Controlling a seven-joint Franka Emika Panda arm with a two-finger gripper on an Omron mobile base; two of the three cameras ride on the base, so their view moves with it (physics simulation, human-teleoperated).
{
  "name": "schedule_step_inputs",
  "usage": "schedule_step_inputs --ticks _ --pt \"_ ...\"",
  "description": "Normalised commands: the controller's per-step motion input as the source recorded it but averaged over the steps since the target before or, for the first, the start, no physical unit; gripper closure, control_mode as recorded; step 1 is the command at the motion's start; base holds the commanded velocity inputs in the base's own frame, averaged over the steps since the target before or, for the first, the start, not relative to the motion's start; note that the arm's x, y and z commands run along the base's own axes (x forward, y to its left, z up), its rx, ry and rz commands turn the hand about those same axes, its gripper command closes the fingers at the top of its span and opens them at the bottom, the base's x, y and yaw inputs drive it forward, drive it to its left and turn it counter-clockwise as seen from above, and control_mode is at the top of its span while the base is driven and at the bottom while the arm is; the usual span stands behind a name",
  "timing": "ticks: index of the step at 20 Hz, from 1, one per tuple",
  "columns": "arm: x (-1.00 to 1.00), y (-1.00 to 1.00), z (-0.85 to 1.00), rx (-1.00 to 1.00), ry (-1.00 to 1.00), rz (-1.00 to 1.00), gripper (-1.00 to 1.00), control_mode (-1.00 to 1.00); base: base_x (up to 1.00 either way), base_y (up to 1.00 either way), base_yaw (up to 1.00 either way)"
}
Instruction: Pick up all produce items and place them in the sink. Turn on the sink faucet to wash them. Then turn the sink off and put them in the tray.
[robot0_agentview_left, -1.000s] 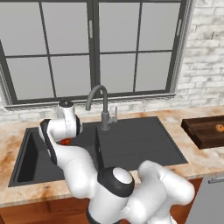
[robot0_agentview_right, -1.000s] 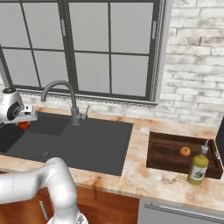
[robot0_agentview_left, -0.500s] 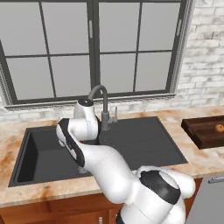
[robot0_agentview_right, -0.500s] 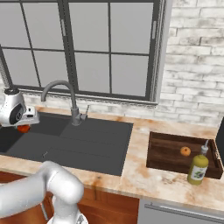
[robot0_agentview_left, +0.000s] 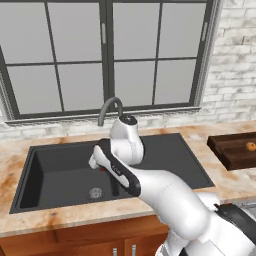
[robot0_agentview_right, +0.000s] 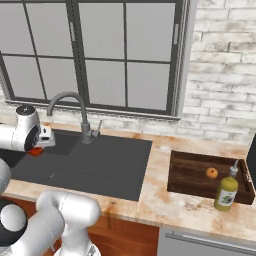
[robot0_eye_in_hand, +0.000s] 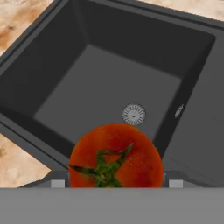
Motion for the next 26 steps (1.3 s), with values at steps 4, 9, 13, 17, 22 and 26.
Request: schedule_step_inputs --ticks 4,9,13,17,22,26 --pt "0.0 -0.67 0.21 0.03 0.0 -0.02 1.0 -1.0 0.0 0.0 0.0" --pt "0.0 -0.62 0.25 0.03 0.0 -0.1 1.0 -1.0 0.0 0.0 0.0" --pt "-0.03 -0.55 0.23 0.01 0.0 -0.18 1.0 -1.0 0.0 0.0 0.0" --pt "-0.1 -0.58 0.24 0.0 0.0 -0.21 1.0 -1.0 0.0 0.0 0.0" --pt "-0.02 -0.57 0.18 0.0 0.0 -0.19 1.0 -1.0 0.0 0.0 0.0" --pt "0.0 -0.59 0.04 0.0 0.0 -0.18 1.0 -1.0 0.0 0.0 0.0"
